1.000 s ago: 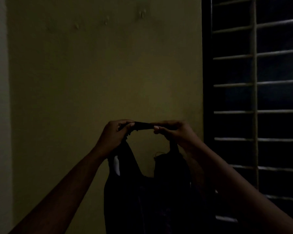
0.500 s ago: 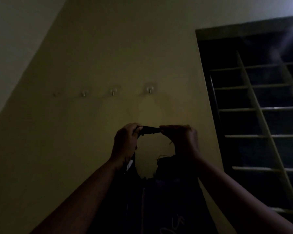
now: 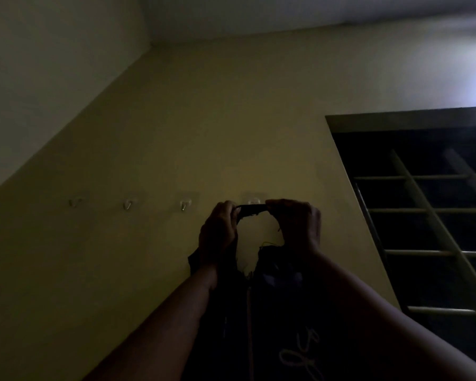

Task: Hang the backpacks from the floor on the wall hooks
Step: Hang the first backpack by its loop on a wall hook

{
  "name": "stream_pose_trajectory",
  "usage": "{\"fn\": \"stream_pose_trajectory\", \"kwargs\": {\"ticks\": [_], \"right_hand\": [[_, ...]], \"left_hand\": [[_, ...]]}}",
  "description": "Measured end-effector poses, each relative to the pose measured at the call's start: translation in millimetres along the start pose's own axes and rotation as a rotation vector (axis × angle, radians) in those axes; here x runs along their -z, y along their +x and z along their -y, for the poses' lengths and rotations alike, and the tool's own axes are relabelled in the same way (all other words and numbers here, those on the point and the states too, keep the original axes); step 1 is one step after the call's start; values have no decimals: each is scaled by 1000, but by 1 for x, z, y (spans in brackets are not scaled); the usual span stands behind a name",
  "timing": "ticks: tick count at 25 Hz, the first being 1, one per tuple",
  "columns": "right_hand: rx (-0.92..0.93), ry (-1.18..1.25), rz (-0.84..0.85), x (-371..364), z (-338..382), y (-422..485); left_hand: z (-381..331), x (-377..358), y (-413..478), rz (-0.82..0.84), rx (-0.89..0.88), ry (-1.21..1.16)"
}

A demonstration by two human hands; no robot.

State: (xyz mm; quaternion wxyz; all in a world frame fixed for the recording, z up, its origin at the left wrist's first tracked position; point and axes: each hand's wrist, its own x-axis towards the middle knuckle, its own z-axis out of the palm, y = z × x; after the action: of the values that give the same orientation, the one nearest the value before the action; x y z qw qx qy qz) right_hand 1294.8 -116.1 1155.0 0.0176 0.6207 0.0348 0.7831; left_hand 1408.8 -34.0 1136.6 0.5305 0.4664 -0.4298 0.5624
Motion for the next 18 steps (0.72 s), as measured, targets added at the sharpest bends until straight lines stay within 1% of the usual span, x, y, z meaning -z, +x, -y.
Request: {"fn": "stream_pose_trajectory", "kwargs": {"ticks": [3, 4, 6, 9, 12, 14, 16, 18], "right_hand": [[95, -64, -20, -14, 0, 19], [103, -71, -36, -17, -2, 24], [72, -87, -54, -21, -9, 28], [37, -124, -17, -23, -14, 25], [23, -200, 27, -19, -13, 17], [15, -185, 54, -15, -7, 4], [-13, -142, 88, -9, -2, -9], [-35, -156, 181, -3, 0, -14]], "left_hand": [[5, -7, 20, -50, 26, -20], [6, -9, 27, -43, 16, -2], [10, -14, 38, 17, -11, 85], [16, -16, 43, 98, 7, 212], [19, -14, 37, 128, -17, 270], [17, -10, 25, 137, -48, 304], [12, -4, 12, 162, -51, 272], [6, 8, 5, 203, 6, 144]]}}
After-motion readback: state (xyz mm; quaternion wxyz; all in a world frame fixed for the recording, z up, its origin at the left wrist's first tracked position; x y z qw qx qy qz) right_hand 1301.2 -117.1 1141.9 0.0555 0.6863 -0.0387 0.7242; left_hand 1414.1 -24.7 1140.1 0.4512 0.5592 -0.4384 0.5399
